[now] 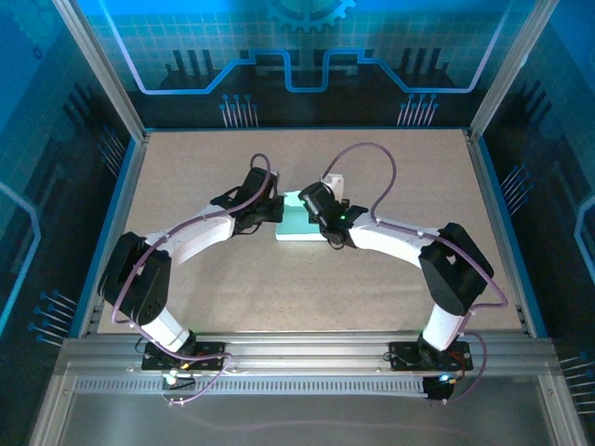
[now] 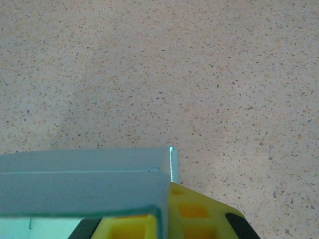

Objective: Fold the paper box

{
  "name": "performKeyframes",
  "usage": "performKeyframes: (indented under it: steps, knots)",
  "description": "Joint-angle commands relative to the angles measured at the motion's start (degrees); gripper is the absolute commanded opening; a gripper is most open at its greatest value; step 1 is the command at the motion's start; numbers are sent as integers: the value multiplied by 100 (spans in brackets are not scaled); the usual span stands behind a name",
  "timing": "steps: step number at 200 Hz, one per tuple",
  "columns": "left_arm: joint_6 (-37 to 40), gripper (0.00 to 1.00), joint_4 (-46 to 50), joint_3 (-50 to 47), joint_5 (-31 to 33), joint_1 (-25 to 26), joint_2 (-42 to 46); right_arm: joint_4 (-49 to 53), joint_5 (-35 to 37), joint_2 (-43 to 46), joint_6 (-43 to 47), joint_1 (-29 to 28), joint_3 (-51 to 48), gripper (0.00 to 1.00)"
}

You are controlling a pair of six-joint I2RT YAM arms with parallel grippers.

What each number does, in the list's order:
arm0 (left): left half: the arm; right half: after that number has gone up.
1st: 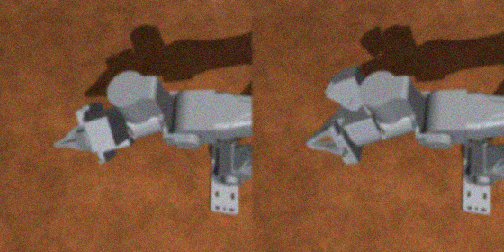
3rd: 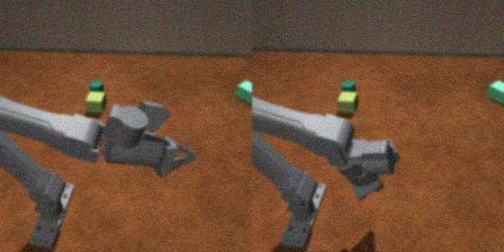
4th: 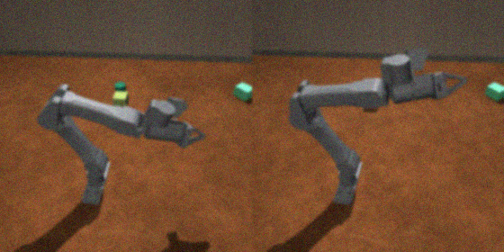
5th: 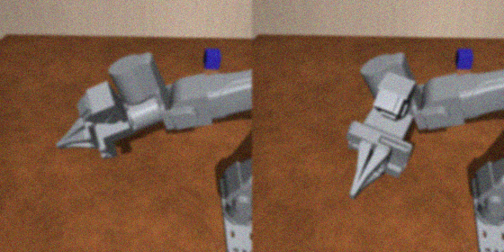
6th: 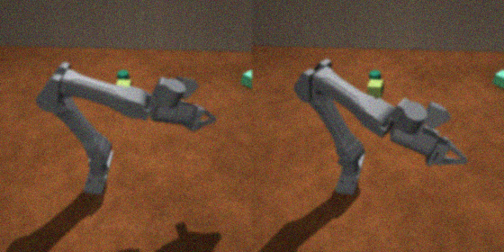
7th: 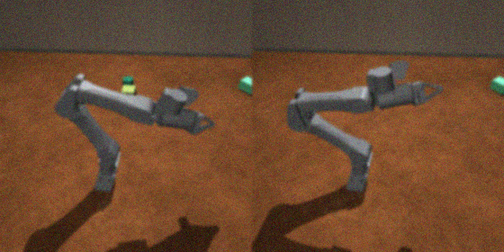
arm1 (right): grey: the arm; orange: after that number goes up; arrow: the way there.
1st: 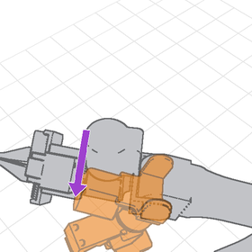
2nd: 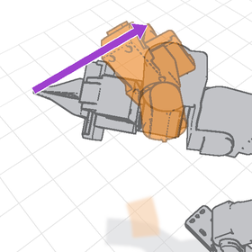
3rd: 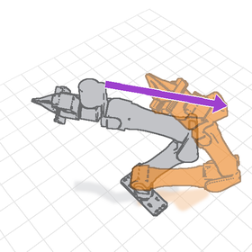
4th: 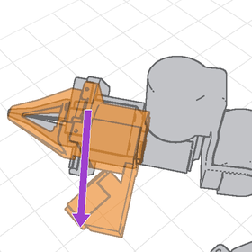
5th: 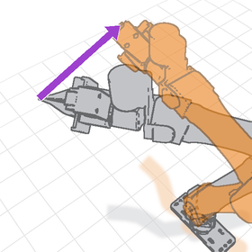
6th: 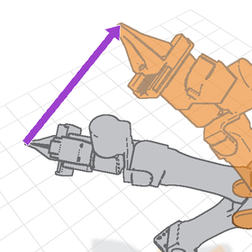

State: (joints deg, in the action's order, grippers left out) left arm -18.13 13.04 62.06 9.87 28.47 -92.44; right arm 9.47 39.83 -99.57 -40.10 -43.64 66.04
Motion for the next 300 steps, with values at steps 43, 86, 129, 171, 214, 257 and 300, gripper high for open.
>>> performKeyframes:
  steps: [43,86,129,171,214,257,300]
  knots:
    - [-259,0,-704,-411,66,242,367,-709,324,188,-75,-329,-312,0]
    - [-297,0,-852,-588,144,300,403,-936,409,191,-120,-391,-515,0]
    - [-403,0,-1031,-826,261,401,472,-1063,395,177,-181,-426,-656,0]
    - [-454,0,-1165,-984,329,457,495,-1279,371,163,-182,-464,-774,0]
    - [-535,0,-1300,-1171,355,507,493,-1588,272,156,-103,-521,-972,0]
    - [-577,0,-1427,-1393,408,577,556,-1834,319,228,-15,-606,-1247,2]
    - [-617,0,-1455,-1583,480,655,704,-1906,301,302,92,-695,-1341,5]
